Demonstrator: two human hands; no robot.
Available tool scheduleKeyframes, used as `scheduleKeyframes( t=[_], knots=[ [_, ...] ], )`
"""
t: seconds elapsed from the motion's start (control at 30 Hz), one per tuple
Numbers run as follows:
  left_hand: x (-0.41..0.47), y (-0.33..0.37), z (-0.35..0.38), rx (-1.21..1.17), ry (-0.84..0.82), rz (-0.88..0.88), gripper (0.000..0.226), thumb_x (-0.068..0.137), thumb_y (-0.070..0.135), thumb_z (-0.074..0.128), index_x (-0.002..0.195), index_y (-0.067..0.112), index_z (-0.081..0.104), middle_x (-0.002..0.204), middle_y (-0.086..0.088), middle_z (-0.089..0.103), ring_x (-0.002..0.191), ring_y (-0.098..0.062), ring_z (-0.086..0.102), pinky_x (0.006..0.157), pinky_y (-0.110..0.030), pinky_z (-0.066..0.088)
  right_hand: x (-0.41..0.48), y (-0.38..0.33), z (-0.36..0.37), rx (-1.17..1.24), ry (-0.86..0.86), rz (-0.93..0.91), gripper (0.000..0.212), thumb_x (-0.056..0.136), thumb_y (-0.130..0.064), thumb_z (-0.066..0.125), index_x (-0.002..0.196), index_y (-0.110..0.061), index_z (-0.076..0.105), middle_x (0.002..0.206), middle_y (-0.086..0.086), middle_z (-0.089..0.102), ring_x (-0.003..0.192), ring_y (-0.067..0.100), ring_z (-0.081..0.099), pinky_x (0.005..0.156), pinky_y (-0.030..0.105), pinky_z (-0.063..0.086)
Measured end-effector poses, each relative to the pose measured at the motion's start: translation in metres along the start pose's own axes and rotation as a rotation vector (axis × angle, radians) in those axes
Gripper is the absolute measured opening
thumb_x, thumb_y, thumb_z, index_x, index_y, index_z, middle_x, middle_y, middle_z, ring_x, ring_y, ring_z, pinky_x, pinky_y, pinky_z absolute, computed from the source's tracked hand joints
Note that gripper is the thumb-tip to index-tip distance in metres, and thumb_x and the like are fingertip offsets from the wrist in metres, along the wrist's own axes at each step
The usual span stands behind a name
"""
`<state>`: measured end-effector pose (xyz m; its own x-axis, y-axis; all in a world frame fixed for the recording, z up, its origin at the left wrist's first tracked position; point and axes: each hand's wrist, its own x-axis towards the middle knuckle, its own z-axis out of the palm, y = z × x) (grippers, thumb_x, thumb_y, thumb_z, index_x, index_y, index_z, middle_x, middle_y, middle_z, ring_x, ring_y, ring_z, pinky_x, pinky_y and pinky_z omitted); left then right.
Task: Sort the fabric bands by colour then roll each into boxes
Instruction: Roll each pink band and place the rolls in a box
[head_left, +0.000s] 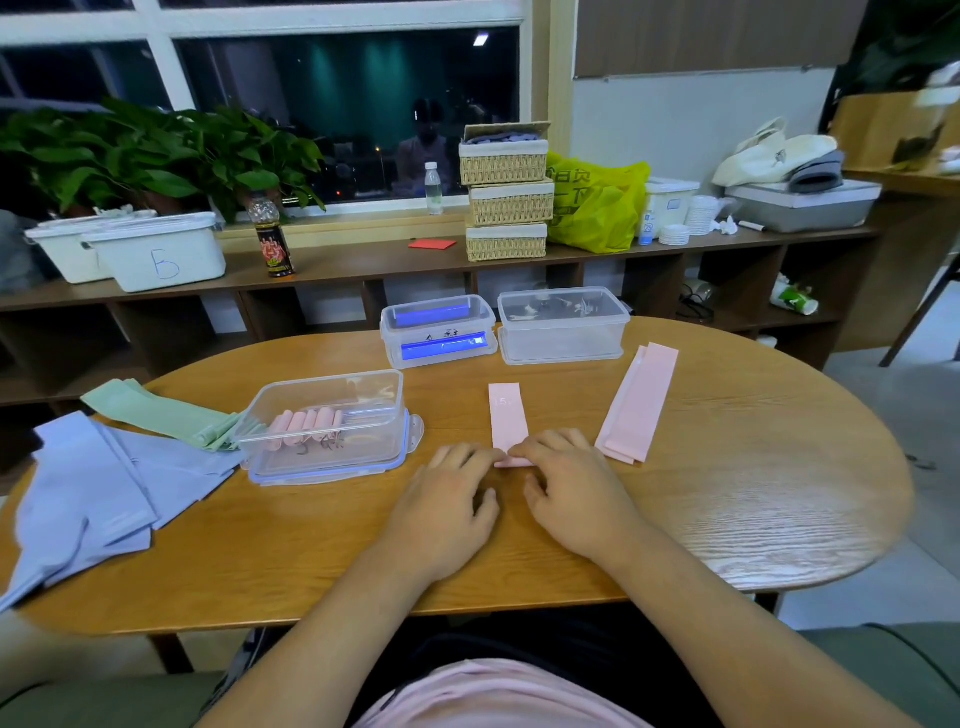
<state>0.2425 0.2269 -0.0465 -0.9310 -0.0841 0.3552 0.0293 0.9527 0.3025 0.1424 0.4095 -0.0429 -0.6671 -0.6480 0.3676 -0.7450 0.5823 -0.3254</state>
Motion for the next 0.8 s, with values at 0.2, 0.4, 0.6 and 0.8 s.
scheduleKeyframes(
  t=[0.2, 0.4, 0.6, 0.8],
  knots=[
    [0.009, 0.001, 0.002, 0.042, -0.053, -0.013, 0.054, 0.098, 0.038, 0.041, 0.153, 0.038, 0.044, 0.149, 0.018, 0.046, 0.141, -0.008, 0.035, 0.116, -0.040, 0.039, 0.001, -0.001, -0.001, 0.043, 0.052, 0.024, 0.046, 0.097, -0.019, 0.056, 0.140, -0.035, 0.062, 0.132, -0.020, 0.058, 0.128, 0.009, 0.045, 0.107, 0.038, 0.046],
    [0.025, 0.002, 0.001, 0.045, -0.075, -0.025, 0.054, 0.096, 0.032, 0.044, 0.150, 0.034, 0.047, 0.145, 0.014, 0.050, 0.140, -0.009, 0.037, 0.114, -0.039, 0.041, 0.003, -0.003, -0.002, 0.056, 0.102, 0.037, 0.041, 0.091, -0.010, 0.058, 0.120, -0.037, 0.069, 0.116, -0.023, 0.062, 0.117, 0.008, 0.048, 0.103, 0.039, 0.047],
    [0.039, -0.001, 0.005, 0.065, -0.081, -0.050, 0.053, 0.096, 0.031, 0.047, 0.149, 0.031, 0.050, 0.146, 0.010, 0.052, 0.140, -0.013, 0.039, 0.113, -0.040, 0.040, 0.012, 0.001, -0.001, 0.008, 0.082, 0.069, 0.044, 0.093, -0.009, 0.054, 0.123, -0.036, 0.069, 0.120, -0.021, 0.063, 0.118, 0.011, 0.049, 0.101, 0.042, 0.046],
    [0.036, -0.001, 0.005, 0.001, -0.034, -0.092, 0.061, 0.095, 0.029, 0.049, 0.156, 0.029, 0.042, 0.153, 0.008, 0.049, 0.143, -0.013, 0.039, 0.118, -0.043, 0.039, 0.030, 0.004, 0.001, -0.059, -0.007, 0.052, 0.047, 0.098, -0.016, 0.052, 0.138, -0.036, 0.063, 0.134, -0.016, 0.061, 0.128, 0.015, 0.048, 0.105, 0.039, 0.041]
  ],
)
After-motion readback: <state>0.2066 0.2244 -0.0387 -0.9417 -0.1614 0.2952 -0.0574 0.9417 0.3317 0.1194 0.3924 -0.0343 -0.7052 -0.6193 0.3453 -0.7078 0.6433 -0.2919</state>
